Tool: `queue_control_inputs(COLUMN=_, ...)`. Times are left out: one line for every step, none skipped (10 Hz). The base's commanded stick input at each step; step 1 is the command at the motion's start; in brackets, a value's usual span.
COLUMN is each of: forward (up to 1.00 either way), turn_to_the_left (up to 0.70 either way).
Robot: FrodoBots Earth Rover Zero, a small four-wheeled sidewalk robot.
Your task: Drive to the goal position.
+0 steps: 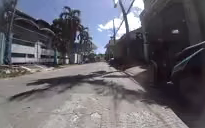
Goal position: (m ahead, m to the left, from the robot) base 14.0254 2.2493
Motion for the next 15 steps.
queue_control_inputs(forward=0.7, turn_to_the_left=0.0)
queue_control_inputs(forward=0.7, turn_to_the_left=0.0)
queue_control_inputs(forward=0.7, turn_to_the_left=0.0)
queue_control_inputs(forward=0.7, turn_to_the_left=0.0)
queue_control_inputs(forward=0.7, turn_to_the_left=0.0)
queue_control_inputs(forward=0.7, turn_to_the_left=0.0)
queue_control_inputs(forward=0.7, turn_to_the_left=0.0)
queue_control_inputs(forward=0.7, turn_to_the_left=0.0)
queue_control_inputs(forward=0.7, turn_to_the_left=0.0)
queue_control_inputs(forward=0.7, turn_to_the_left=0.0)
queue_control_inputs(forward=0.7, turn_to_the_left=0.0)
queue_control_inputs(forward=0.7, turn_to_the_left=0.0)
queue_control_inputs(forward=0.7, turn_to_the_left=0.0)
queue_control_inputs(forward=0.7, turn_to_the_left=0.0)
queue_control_inputs(forward=0.7, turn_to_the_left=0.0)
